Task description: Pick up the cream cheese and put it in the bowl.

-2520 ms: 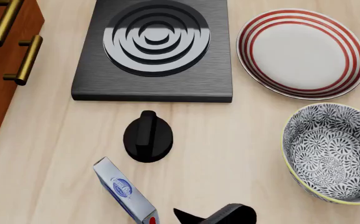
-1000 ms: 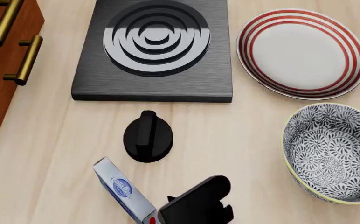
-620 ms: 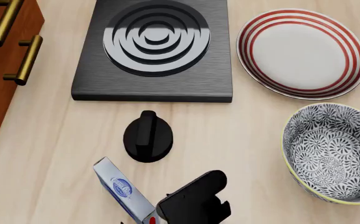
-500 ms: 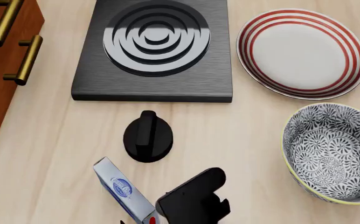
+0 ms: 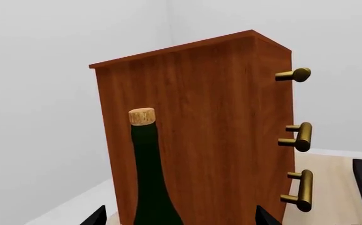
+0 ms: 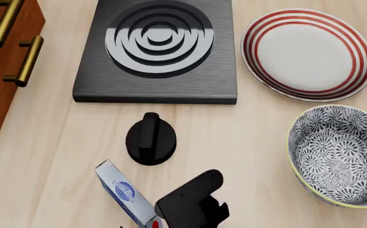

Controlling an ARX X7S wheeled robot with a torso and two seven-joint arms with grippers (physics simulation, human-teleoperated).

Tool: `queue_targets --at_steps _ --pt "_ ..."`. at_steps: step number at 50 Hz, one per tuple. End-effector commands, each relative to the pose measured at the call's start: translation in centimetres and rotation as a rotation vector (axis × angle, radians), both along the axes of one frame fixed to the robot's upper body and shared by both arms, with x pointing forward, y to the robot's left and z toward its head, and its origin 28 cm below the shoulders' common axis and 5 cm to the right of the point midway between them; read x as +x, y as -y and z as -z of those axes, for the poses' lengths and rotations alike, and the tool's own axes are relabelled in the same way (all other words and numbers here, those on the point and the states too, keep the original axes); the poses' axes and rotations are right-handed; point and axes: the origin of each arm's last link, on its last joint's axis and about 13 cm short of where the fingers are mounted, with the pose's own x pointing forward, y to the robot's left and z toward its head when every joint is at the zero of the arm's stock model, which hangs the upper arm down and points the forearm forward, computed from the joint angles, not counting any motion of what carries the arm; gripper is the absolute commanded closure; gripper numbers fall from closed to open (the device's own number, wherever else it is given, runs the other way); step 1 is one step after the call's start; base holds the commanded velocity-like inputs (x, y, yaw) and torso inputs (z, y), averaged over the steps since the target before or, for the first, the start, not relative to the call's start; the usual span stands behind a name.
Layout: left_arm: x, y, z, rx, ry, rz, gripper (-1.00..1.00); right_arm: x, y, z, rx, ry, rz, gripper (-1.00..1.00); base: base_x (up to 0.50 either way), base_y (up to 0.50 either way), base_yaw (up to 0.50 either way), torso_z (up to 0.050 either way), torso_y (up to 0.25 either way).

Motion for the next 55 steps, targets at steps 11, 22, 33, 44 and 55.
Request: queue_targets --at_steps 11,22,33,44,55 --pt "0.1 0.0 0.0 0.002 -0.004 0.002 -1.0 0.0 -0.3 0.0 0.0 0.001 -0.012 1.0 0.0 0.0 0.0 0.0 0.0" --pt "0.1 0.0 0.0 0.007 -0.008 -0.001 -1.0 -0.8 -0.5 -0.2 -0.005 0.019 -0.036 1.0 0.0 0.0 0.0 0.0 0.0" --pt "0.2 0.0 0.0 0.009 -0.01 -0.003 -1.0 -1.6 -0.6 -0.5 -0.011 0.068 -0.053 1.0 0.0 0.0 0.0 0.0 0.0" --pt "0.2 0.1 0.0 0.014 -0.013 -0.005 -1.0 -3.1 -0.2 -2.4 -0.001 0.142 -0.039 1.0 0.0 0.0 0.0 0.0 0.0" --pt "0.2 0.1 0.0 0.018 -0.016 -0.006 -1.0 -3.4 0.7 -3.7 0.025 0.183 0.005 1.0 0.0 0.0 0.0 0.0 0.0"
